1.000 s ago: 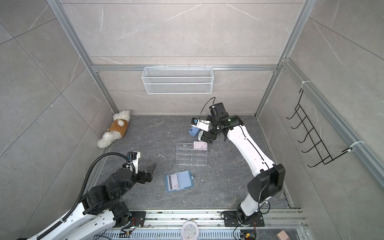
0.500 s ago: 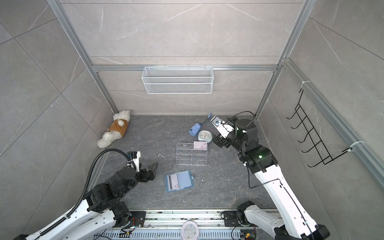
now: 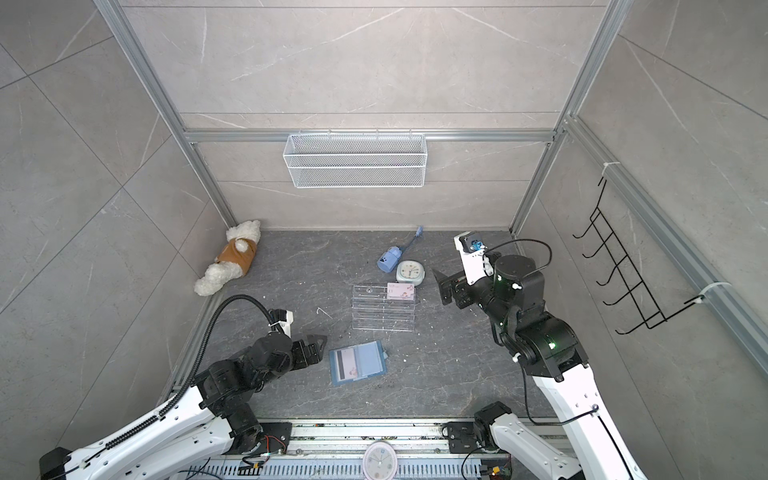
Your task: Take the credit cards out of the card holder
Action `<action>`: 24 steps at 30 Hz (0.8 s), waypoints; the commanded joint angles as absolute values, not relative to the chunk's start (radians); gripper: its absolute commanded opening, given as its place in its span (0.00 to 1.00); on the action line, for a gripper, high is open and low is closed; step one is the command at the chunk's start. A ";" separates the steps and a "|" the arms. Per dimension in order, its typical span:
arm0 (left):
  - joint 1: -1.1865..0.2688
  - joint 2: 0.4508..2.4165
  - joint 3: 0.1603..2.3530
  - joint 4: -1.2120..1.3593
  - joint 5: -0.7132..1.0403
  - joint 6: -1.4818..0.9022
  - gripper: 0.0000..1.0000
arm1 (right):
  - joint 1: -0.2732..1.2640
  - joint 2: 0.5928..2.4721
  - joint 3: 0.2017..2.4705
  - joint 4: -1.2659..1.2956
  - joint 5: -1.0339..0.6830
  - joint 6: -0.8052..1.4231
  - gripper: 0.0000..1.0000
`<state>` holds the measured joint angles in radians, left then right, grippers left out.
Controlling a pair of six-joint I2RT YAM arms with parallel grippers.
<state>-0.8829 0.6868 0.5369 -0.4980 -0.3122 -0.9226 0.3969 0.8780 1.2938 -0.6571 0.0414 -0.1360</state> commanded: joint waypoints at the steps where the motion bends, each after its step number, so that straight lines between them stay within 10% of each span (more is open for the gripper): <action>1: -0.884 0.693 0.513 -0.435 -0.283 -1.008 0.99 | 0.394 0.832 1.244 -0.683 0.101 -0.042 1.00; 13: -0.873 0.753 0.410 -0.318 -0.180 -1.139 0.98 | 0.395 0.655 0.983 -0.603 0.132 0.170 1.00; 24: -0.810 0.757 0.366 -0.261 -0.039 -1.233 0.95 | 0.394 0.773 0.996 -0.730 -0.208 0.292 0.95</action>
<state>-0.8276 0.7589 0.3481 -0.2989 -0.0975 -1.1984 0.3969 0.7773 0.9928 -0.6987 -0.0525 0.2348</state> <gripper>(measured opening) 0.956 0.955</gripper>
